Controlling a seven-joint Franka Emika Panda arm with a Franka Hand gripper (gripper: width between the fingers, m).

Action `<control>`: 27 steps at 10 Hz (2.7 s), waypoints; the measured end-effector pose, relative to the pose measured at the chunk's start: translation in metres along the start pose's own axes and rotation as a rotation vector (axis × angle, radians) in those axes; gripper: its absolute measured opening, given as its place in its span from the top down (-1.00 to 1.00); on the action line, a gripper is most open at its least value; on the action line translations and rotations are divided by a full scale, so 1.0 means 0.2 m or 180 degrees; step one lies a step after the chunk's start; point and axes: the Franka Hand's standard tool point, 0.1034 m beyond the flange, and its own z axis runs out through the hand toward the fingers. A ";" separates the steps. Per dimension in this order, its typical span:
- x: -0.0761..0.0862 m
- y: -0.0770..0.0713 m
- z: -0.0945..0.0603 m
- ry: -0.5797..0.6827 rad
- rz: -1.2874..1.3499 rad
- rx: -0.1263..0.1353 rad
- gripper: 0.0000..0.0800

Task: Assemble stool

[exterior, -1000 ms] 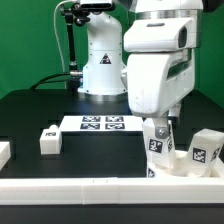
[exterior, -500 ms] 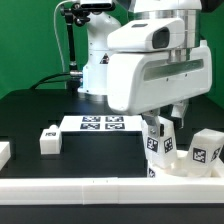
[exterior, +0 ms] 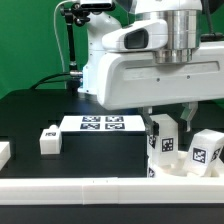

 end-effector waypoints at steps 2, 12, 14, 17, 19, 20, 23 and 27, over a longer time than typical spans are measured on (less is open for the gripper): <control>0.00 0.00 0.00 0.0071 0.0631 -0.0013 0.12; -0.03 0.03 0.01 0.0124 0.3089 0.0375 0.13; 0.00 0.01 0.01 0.0085 0.3567 0.0467 0.13; 0.02 -0.01 0.02 -0.0010 0.4389 0.0605 0.13; 0.02 -0.02 0.02 -0.0064 0.4742 0.0655 0.13; 0.02 -0.03 0.02 -0.0100 0.4949 0.0680 0.13; 0.02 -0.04 0.03 -0.0161 0.5385 0.0741 0.13; 0.03 -0.05 0.02 -0.0208 0.5519 0.0779 0.13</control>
Offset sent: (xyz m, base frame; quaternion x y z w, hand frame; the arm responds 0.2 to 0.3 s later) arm -0.0212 -0.0098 -0.0130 -0.0059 0.0176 0.1777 0.9839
